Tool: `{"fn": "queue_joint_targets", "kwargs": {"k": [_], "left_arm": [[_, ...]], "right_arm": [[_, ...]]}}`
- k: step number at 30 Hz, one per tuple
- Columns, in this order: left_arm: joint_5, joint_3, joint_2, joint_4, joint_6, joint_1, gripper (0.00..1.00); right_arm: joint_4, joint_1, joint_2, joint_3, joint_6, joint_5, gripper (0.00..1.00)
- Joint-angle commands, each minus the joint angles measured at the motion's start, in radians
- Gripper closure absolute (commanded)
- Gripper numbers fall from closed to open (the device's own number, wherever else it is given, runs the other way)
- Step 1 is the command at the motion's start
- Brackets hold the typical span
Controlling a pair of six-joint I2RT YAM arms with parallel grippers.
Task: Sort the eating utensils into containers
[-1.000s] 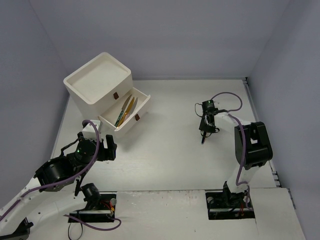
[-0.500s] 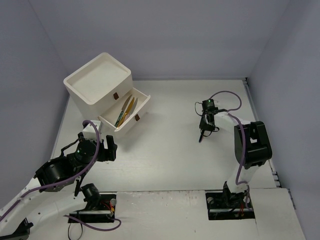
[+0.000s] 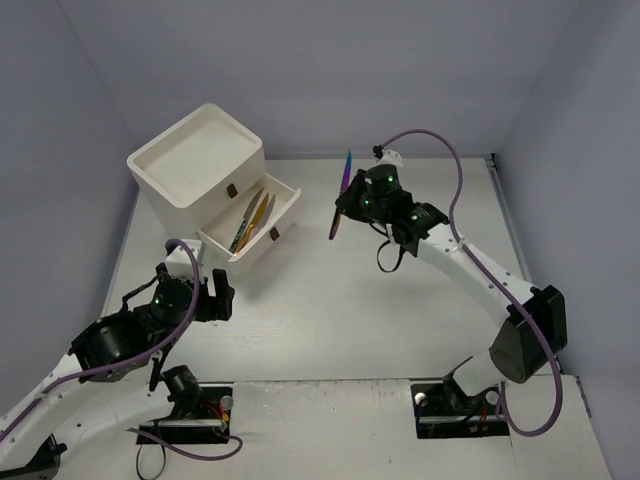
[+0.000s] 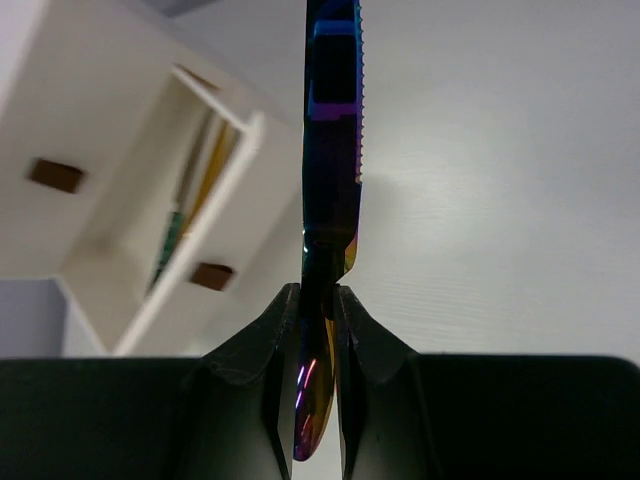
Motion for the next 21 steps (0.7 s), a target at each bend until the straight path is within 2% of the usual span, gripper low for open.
{"fn": "queue_joint_targets", "kwargs": {"k": [1,5,13,19,21], "left_arm": [[-0.022,0.035,0.031,0.041,-0.003,0.007,0.3],[-0.012,0.039,0.033,0.038,-0.003,0.008,0.3],[0.01,0.032,0.027,0.04,-0.013,0.008,0.3],[0.015,0.042,0.036,0.039,-0.004,0.008,0.3],[0.018,0.044,0.036,0.038,-0.005,0.008,0.3]], "right_arm": [[0.115,0.104,0.113,0.172,0.128,-0.007,1.0],[0.154,0.178,0.267,0.307,0.174,0.004,1.0],[0.187,0.248,0.481,0.531,0.246,0.006,0.98],[0.195,0.267,0.583,0.613,0.267,-0.018,0.78],[0.197,0.27,0.599,0.632,0.259,-0.032,0.68]]}}
